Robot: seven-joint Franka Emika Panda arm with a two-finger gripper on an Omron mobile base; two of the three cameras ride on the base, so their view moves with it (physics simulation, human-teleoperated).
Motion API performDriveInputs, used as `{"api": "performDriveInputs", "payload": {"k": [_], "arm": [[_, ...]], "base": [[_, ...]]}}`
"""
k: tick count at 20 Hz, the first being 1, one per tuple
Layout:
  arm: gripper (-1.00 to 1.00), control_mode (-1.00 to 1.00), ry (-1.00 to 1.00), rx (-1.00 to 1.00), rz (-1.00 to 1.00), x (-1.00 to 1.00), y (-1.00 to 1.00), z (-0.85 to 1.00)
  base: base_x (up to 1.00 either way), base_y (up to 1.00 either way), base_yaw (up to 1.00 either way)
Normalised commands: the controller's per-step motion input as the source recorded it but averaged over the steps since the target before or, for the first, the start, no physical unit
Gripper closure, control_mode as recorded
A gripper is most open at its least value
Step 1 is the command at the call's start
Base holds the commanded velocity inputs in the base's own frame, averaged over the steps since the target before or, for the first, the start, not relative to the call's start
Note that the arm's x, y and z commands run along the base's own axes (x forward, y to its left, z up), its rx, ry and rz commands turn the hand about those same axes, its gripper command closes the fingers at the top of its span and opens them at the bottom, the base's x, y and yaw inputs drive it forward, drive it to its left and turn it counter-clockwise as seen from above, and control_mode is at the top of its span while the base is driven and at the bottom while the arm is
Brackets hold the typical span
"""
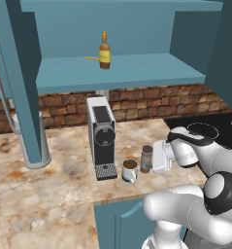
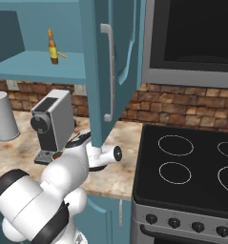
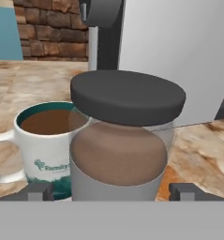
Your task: Pick the cinnamon and honey bottle from the cabinet and place them next to the mug.
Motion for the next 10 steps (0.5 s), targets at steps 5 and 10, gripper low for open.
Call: {"api": "performDriveInputs", "payload": {"k": [5,10], "arm": [[-1.0,-1.0,-0.01,0.0,0.0,0.0,0.0,0.07],[-1.0,-1.0,-0.11,0.04,0.0,0.0,0.0,0.4]], "base": [[0.0,0.0,0.0],[0.0,0.0,0.0]]}}
